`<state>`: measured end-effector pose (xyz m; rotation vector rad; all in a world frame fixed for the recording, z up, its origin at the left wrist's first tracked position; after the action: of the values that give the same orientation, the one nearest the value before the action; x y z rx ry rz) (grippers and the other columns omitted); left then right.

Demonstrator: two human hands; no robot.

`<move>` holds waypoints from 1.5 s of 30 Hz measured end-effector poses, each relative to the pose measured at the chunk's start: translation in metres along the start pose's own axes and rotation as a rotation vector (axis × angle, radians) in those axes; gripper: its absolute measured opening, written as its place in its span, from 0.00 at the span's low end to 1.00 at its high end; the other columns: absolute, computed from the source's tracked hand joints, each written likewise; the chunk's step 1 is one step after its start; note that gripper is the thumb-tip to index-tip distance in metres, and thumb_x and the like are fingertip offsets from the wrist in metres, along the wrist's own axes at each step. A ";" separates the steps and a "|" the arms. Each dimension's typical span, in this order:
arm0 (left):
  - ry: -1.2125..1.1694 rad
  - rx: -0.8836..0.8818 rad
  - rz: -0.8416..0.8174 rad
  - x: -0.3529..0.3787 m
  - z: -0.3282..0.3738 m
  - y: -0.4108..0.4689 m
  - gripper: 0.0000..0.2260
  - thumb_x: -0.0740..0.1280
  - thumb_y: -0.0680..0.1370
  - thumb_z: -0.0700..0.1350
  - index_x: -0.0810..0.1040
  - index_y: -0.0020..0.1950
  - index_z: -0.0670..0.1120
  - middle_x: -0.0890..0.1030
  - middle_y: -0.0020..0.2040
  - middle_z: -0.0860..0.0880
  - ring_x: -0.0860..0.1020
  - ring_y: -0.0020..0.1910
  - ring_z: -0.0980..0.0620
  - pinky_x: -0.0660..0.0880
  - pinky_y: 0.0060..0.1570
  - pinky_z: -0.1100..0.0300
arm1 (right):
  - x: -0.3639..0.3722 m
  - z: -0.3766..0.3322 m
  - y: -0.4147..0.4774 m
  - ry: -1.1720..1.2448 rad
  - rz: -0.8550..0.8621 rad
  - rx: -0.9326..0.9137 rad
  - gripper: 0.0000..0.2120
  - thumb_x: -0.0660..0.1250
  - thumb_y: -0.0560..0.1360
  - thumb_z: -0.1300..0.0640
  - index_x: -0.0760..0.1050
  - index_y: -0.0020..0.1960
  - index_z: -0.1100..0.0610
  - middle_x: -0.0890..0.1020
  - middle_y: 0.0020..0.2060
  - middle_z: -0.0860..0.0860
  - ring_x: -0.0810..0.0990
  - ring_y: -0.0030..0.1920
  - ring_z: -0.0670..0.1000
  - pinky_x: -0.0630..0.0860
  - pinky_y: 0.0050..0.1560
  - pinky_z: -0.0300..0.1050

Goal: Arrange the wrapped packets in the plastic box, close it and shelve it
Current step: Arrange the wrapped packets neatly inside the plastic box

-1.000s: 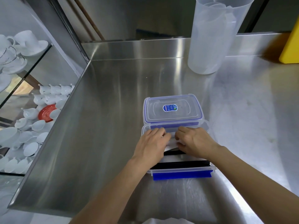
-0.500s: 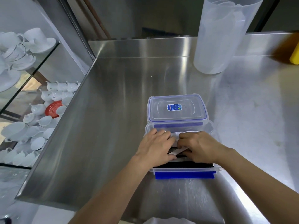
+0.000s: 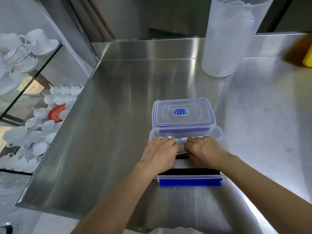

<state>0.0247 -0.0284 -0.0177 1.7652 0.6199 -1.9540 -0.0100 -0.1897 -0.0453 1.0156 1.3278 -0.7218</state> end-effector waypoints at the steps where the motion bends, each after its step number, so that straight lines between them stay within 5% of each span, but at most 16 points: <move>1: 0.000 0.002 0.011 0.000 0.001 0.000 0.06 0.69 0.70 0.42 0.81 0.45 0.43 0.81 0.43 0.45 0.79 0.43 0.45 0.73 0.43 0.53 | 0.000 0.000 0.000 -0.009 0.015 0.006 0.11 0.76 0.54 0.61 0.74 0.29 0.57 0.78 0.24 0.52 0.77 0.22 0.54 0.69 0.18 0.38; 7: 0.025 -0.018 0.038 0.000 0.002 -0.001 0.09 0.65 0.77 0.46 0.79 0.53 0.42 0.80 0.49 0.44 0.77 0.50 0.44 0.69 0.48 0.52 | -0.002 0.000 0.003 -0.072 0.125 0.013 0.15 0.80 0.51 0.62 0.74 0.28 0.57 0.77 0.23 0.52 0.76 0.20 0.54 0.64 0.17 0.36; 14: 0.026 -0.051 0.006 0.000 0.000 0.001 0.09 0.75 0.62 0.35 0.82 0.39 0.45 0.80 0.33 0.48 0.79 0.33 0.46 0.71 0.32 0.57 | -0.005 -0.001 0.002 0.063 0.182 0.004 0.17 0.78 0.54 0.64 0.71 0.37 0.58 0.79 0.26 0.53 0.77 0.22 0.55 0.67 0.18 0.37; 18: 0.014 -0.070 0.006 -0.004 0.000 0.002 0.12 0.75 0.56 0.31 0.79 0.33 0.44 0.77 0.28 0.47 0.77 0.27 0.45 0.69 0.26 0.61 | -0.009 -0.005 -0.002 0.091 0.092 -0.127 0.02 0.70 0.64 0.60 0.78 0.33 0.55 0.79 0.27 0.51 0.77 0.23 0.54 0.69 0.19 0.40; 23: 0.027 -0.100 -0.042 -0.007 0.001 0.001 0.11 0.73 0.57 0.29 0.79 0.32 0.43 0.77 0.28 0.46 0.77 0.26 0.44 0.59 0.26 0.61 | -0.009 -0.005 -0.001 0.027 -0.034 -0.124 0.09 0.77 0.58 0.60 0.77 0.27 0.52 0.78 0.24 0.49 0.75 0.21 0.52 0.67 0.19 0.35; 29: 0.054 -0.102 -0.054 -0.005 0.002 0.003 0.07 0.65 0.69 0.31 0.79 0.43 0.40 0.81 0.38 0.42 0.78 0.37 0.42 0.63 0.32 0.56 | -0.013 -0.008 -0.001 0.071 -0.077 -0.147 0.07 0.78 0.59 0.58 0.79 0.30 0.52 0.80 0.26 0.48 0.77 0.23 0.50 0.70 0.21 0.35; 34: 0.089 -0.128 -0.065 -0.006 0.001 0.004 0.09 0.75 0.58 0.32 0.77 0.30 0.42 0.78 0.27 0.45 0.76 0.24 0.45 0.62 0.25 0.62 | -0.014 -0.008 -0.002 0.080 -0.108 -0.134 0.04 0.75 0.62 0.58 0.81 0.34 0.51 0.81 0.28 0.48 0.79 0.25 0.50 0.72 0.23 0.37; 38: 0.061 -0.117 -0.034 -0.003 0.001 0.003 0.09 0.74 0.59 0.30 0.78 0.32 0.41 0.79 0.28 0.44 0.77 0.26 0.44 0.71 0.27 0.58 | -0.016 -0.009 -0.001 0.116 -0.148 -0.069 0.02 0.72 0.63 0.57 0.81 0.35 0.52 0.82 0.30 0.48 0.80 0.26 0.51 0.73 0.24 0.37; 45: 0.056 -0.082 0.028 -0.004 0.002 0.002 0.06 0.69 0.67 0.31 0.79 0.41 0.38 0.81 0.37 0.41 0.79 0.35 0.42 0.73 0.36 0.53 | -0.023 -0.012 -0.001 0.240 -0.318 -0.072 0.11 0.62 0.76 0.51 0.79 0.52 0.54 0.82 0.50 0.51 0.80 0.49 0.52 0.72 0.46 0.41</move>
<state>0.0243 -0.0308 -0.0134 1.7741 0.6801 -1.8394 -0.0194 -0.1826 -0.0224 0.8610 1.7374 -0.7998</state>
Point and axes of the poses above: each hand's wrist, its own y-axis towards the middle knuckle, its own x-axis out of the palm, z = x × y, the point moved 1 cm from there along y, towards the middle knuckle
